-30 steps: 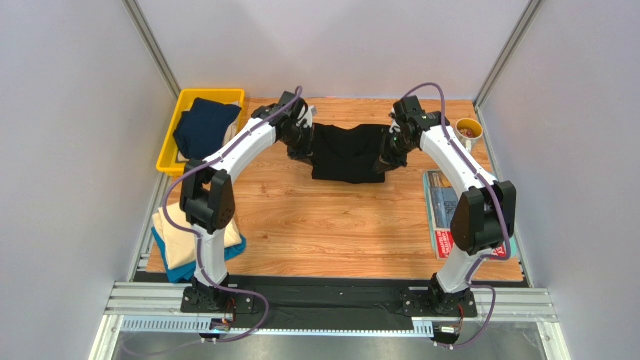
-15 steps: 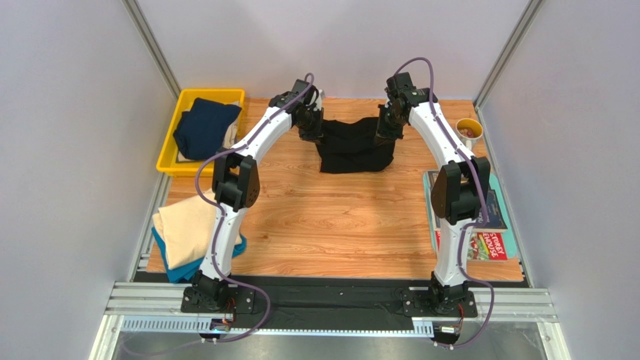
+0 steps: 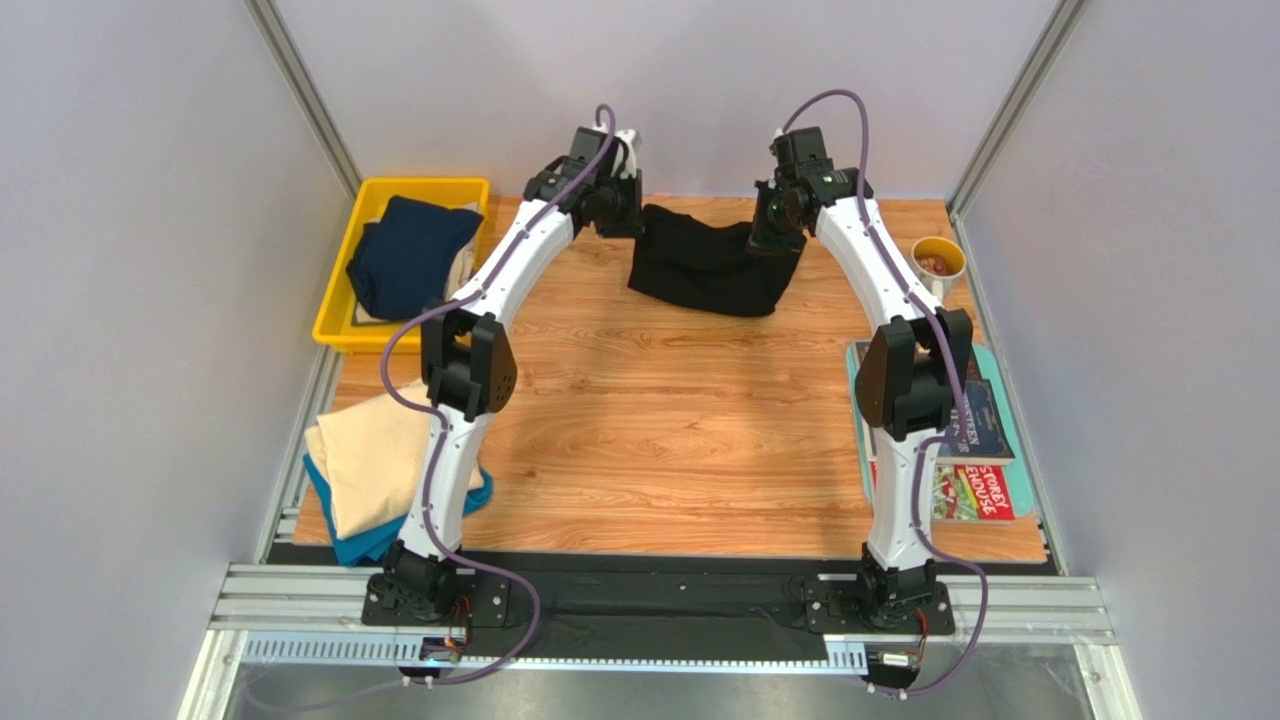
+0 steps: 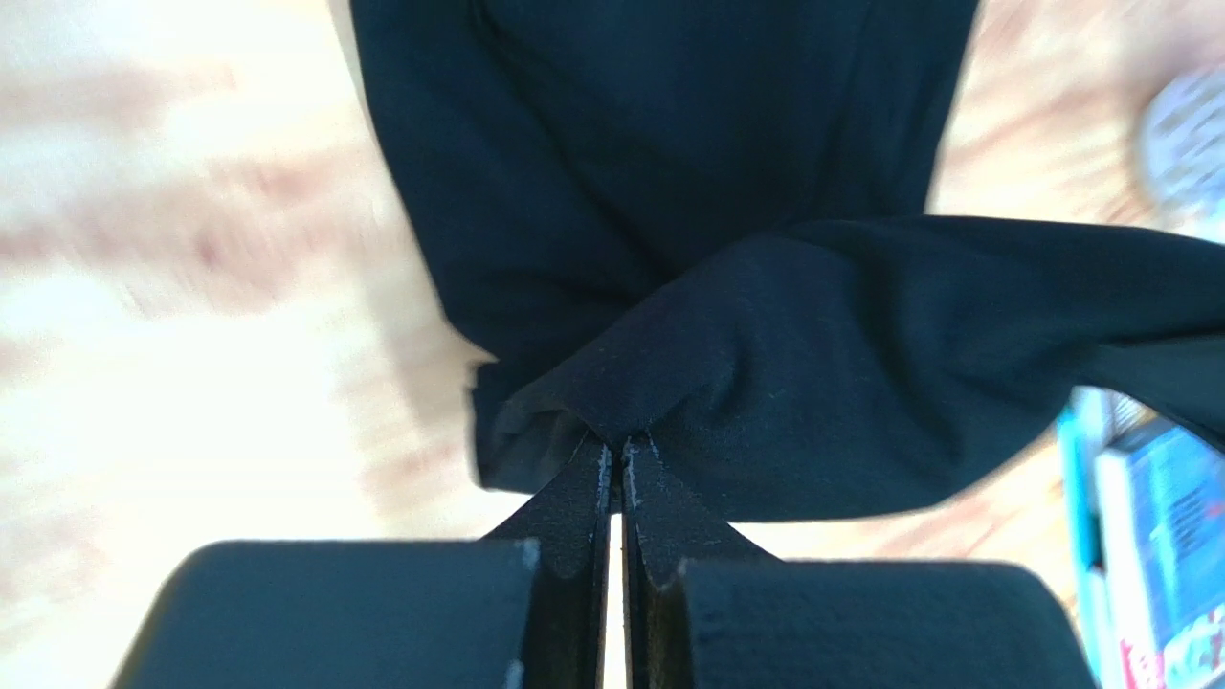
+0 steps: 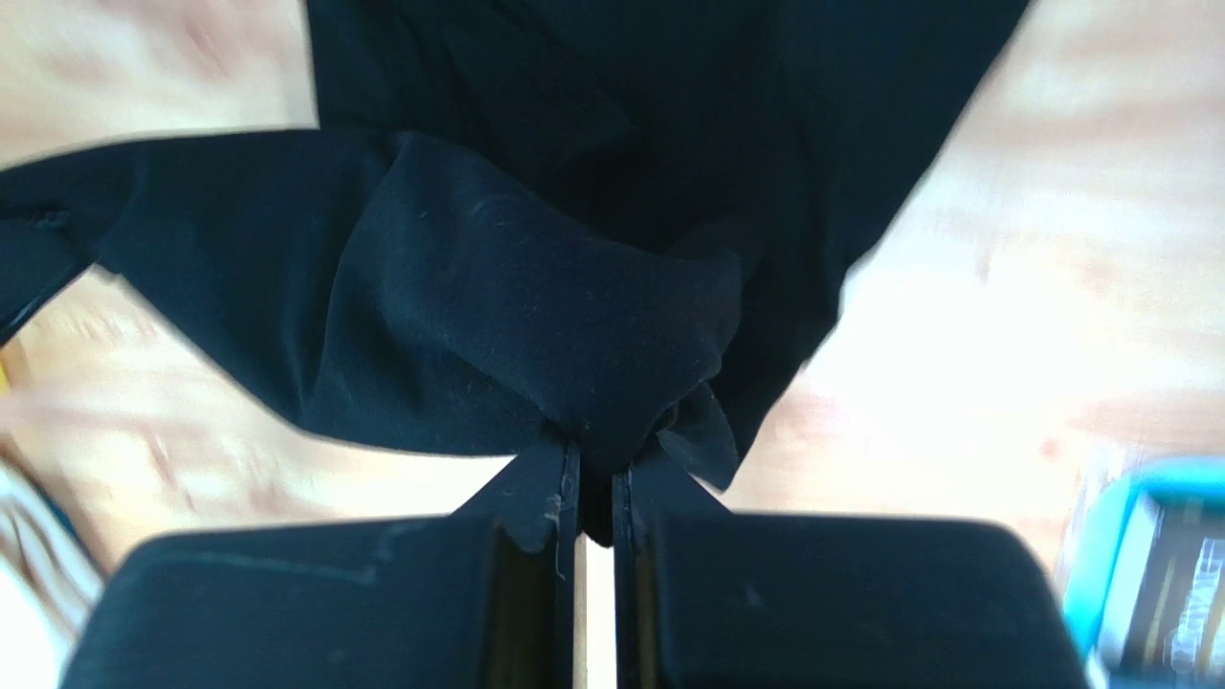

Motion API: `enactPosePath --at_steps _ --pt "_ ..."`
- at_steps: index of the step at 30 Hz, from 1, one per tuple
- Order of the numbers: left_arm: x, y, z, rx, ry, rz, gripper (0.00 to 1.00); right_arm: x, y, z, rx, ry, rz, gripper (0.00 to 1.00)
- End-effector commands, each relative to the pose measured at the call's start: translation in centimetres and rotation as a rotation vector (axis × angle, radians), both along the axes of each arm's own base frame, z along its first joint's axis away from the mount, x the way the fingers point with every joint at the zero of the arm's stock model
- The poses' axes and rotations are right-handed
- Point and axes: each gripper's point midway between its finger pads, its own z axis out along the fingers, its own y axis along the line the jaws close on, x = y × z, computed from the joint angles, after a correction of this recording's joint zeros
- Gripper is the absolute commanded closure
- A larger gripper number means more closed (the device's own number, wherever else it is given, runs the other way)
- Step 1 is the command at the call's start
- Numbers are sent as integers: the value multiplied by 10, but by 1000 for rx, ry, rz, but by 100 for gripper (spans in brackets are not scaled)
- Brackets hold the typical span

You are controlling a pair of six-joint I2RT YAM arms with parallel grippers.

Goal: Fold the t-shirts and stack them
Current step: Fold the tshirt

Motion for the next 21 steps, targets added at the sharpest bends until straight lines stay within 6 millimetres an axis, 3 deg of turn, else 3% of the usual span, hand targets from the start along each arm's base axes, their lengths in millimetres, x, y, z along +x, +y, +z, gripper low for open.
enactPosePath --at_steps 1,10,15,21 --pt "35 3 26 -59 -130 18 100 47 -3 20 -5 -153 -22 100" --pt "51 -6 1 -167 -87 16 100 95 -14 -19 35 -194 -137 100" --pt "35 -14 -8 -195 -31 -54 100 96 -3 -34 133 -136 -114 100" --pt "29 -22 -23 -233 22 -81 100 91 -19 -55 72 -118 -176 100"
